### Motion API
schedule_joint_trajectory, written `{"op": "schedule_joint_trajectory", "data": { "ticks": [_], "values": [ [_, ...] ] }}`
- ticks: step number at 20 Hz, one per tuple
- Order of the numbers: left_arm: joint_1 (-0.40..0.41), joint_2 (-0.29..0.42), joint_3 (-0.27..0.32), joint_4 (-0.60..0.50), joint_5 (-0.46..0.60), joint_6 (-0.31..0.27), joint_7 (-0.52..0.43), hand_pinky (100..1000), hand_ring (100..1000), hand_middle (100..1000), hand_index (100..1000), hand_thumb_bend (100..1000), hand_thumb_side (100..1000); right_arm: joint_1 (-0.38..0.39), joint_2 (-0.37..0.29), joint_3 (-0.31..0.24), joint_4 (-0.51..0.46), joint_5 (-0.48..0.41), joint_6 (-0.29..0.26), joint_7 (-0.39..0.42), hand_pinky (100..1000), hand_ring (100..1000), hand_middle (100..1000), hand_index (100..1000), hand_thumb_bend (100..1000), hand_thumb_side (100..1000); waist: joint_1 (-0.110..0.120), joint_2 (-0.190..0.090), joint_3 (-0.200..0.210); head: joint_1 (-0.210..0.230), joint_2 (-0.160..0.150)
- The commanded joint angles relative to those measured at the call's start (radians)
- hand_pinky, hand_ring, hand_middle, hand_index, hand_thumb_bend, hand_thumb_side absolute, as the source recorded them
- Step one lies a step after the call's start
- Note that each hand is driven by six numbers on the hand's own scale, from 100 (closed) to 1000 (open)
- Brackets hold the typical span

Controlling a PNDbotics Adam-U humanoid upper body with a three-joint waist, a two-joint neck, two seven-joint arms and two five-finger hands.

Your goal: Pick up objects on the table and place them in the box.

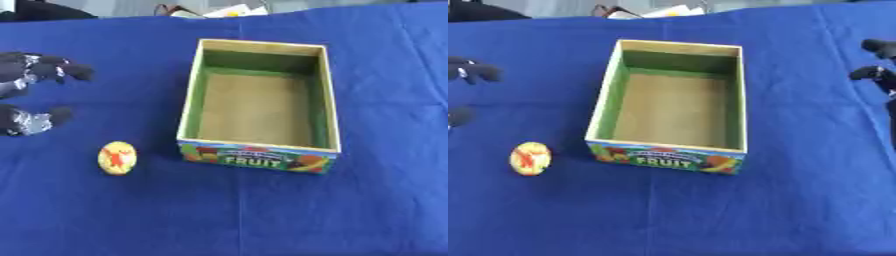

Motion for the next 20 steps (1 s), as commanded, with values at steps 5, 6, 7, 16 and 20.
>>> {"op": "schedule_joint_trajectory", "data": {
  "ticks": [5,6,7,16,20],
  "values": [
    [-0.037,0.008,-0.044,0.059,-0.080,-0.272,-0.266,657,806,830,1000,437,1000,-0.005,-0.017,0.000,-0.020,-0.003,0.003,0.007,547,759,527,839,100,999,0.000,-0.022,-0.005,0.006,-0.012],
    [-0.040,0.003,-0.052,0.069,-0.091,-0.277,-0.269,660,804,830,1000,421,1000,-0.004,-0.016,0.001,-0.020,-0.002,0.004,0.008,547,759,527,840,100,998,0.000,-0.022,-0.006,0.007,-0.012],
    [-0.043,-0.004,-0.061,0.079,-0.100,-0.281,-0.273,665,805,837,1000,394,990,-0.004,-0.015,0.001,-0.020,-0.002,0.005,0.009,547,760,526,840,100,998,0.001,-0.022,-0.007,0.007,-0.011],
    [-0.063,-0.049,-0.139,0.133,-0.167,-0.285,-0.330,648,789,813,1000,430,996,-0.004,-0.009,0.002,-0.020,0.002,0.010,0.014,548,761,525,839,100,998,0.001,-0.019,-0.015,0.010,-0.009],
    [-0.067,-0.062,-0.158,0.134,-0.190,-0.285,-0.331,648,788,794,1000,462,1000,-0.004,-0.007,0.003,-0.020,0.004,0.012,0.017,548,762,525,839,100,997,0.001,-0.019,-0.015,0.011,-0.009]
  ]
}}
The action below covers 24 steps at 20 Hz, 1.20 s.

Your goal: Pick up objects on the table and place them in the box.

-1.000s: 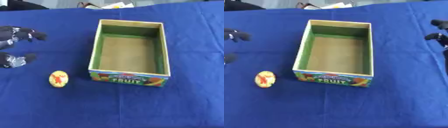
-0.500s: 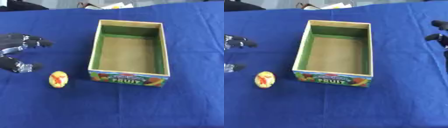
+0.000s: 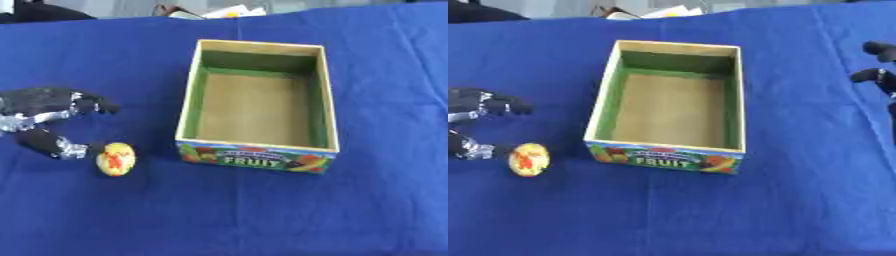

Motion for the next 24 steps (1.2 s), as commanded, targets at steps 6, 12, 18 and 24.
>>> {"op": "schedule_joint_trajectory", "data": {
  "ticks": [6,12,18,24],
  "values": [
    [-0.019,0.005,-0.021,0.003,-0.046,-0.307,-0.317,648,786,798,1000,478,1000,-0.004,-0.006,0.002,-0.020,0.004,0.000,0.008,549,762,525,840,100,998,-0.002,-0.017,-0.002,0.006,-0.008],
    [-0.009,0.018,-0.012,-0.067,-0.043,-0.307,-0.291,644,797,805,1000,456,990,-0.002,-0.005,0.003,-0.020,0.007,0.003,0.011,549,763,524,841,100,997,-0.001,-0.016,0.001,0.003,-0.005],
    [0.021,0.056,-0.026,-0.158,-0.102,-0.307,-0.252,640,799,804,1000,501,1000,-0.003,-0.006,0.005,-0.020,0.007,0.005,0.014,549,764,525,841,100,998,0.001,-0.016,0.003,0.002,-0.006],
    [0.048,0.073,-0.030,-0.182,-0.130,-0.307,-0.229,634,795,794,1000,482,1000,-0.002,-0.005,0.005,-0.020,0.006,0.003,0.016,549,764,524,841,100,999,-0.001,-0.015,0.004,0.002,-0.005]
  ]
}}
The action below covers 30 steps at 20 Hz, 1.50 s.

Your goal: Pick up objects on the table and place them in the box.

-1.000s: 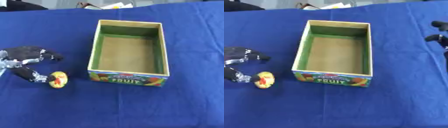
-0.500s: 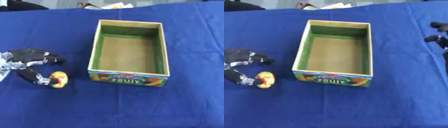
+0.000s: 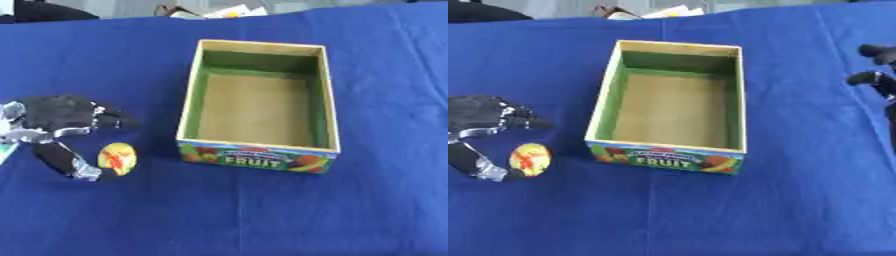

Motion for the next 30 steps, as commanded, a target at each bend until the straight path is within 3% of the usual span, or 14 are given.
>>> {"op": "schedule_joint_trajectory", "data": {
  "ticks": [1,9,22,27,30],
  "values": [
    [-0.001,0.048,0.011,-0.025,-0.017,-0.275,-0.256,633,794,793,1000,484,1000,-0.003,-0.013,0.000,-0.020,0.003,-0.002,0.004,549,764,524,841,100,1000,-0.001,-0.015,0.003,-0.002,-0.005],
    [0.003,0.022,0.031,-0.001,-0.077,-0.275,-0.182,612,779,764,990,445,1000,-0.003,-0.010,0.000,-0.020,0.001,-0.004,0.008,550,765,524,841,100,1000,-0.006,-0.013,0.003,0.000,-0.008],
    [-0.005,-0.034,0.016,0.063,-0.176,-0.275,-0.116,582,744,713,946,419,991,-0.005,-0.006,0.000,-0.020,-0.001,-0.005,0.010,551,767,524,840,100,1000,-0.008,-0.009,-0.002,0.005,-0.009],
    [-0.002,-0.038,0.020,0.073,-0.208,-0.275,-0.078,530,669,635,895,290,905,-0.004,-0.005,0.000,-0.020,-0.002,-0.005,0.010,551,767,524,840,100,1000,-0.009,-0.009,-0.002,0.005,-0.008],
    [-0.001,-0.039,0.020,0.075,-0.223,-0.275,-0.051,485,625,609,876,263,839,-0.005,-0.004,0.000,-0.020,-0.002,-0.004,0.011,551,768,524,840,100,1000,-0.009,-0.009,-0.002,0.005,-0.009]
  ]
}}
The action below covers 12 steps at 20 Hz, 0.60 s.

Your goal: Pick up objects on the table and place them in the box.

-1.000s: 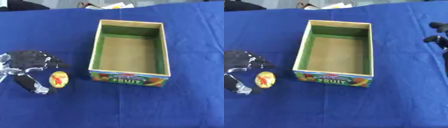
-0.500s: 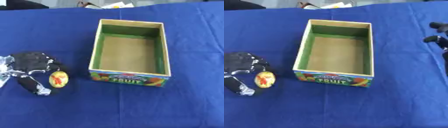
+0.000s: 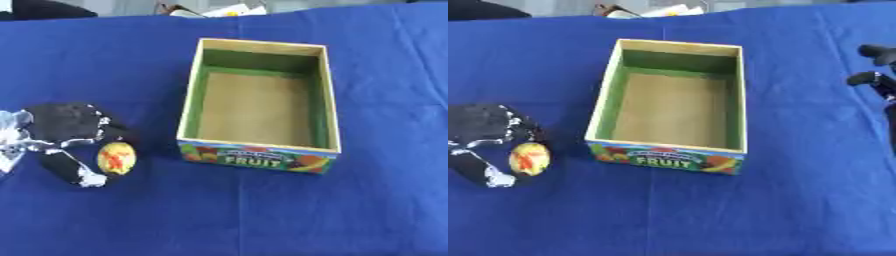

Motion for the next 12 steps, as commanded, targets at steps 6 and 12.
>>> {"op": "schedule_joint_trajectory", "data": {
  "ticks": [6,12],
  "values": [
    [0.006,0.017,-0.004,0.014,-0.065,-0.170,-0.130,427,583,599,858,370,845,-0.004,-0.012,0.000,-0.020,-0.002,-0.002,0.005,551,768,524,840,100,1000,-0.003,-0.013,-0.002,0.004,-0.008],
    [0.010,0.017,-0.003,0.011,-0.099,-0.170,-0.099,339,522,538,797,267,666,-0.004,-0.010,0.001,-0.020,-0.002,0.000,0.007,552,768,524,840,100,1000,-0.003,-0.014,-0.002,0.004,-0.009]
  ]
}}
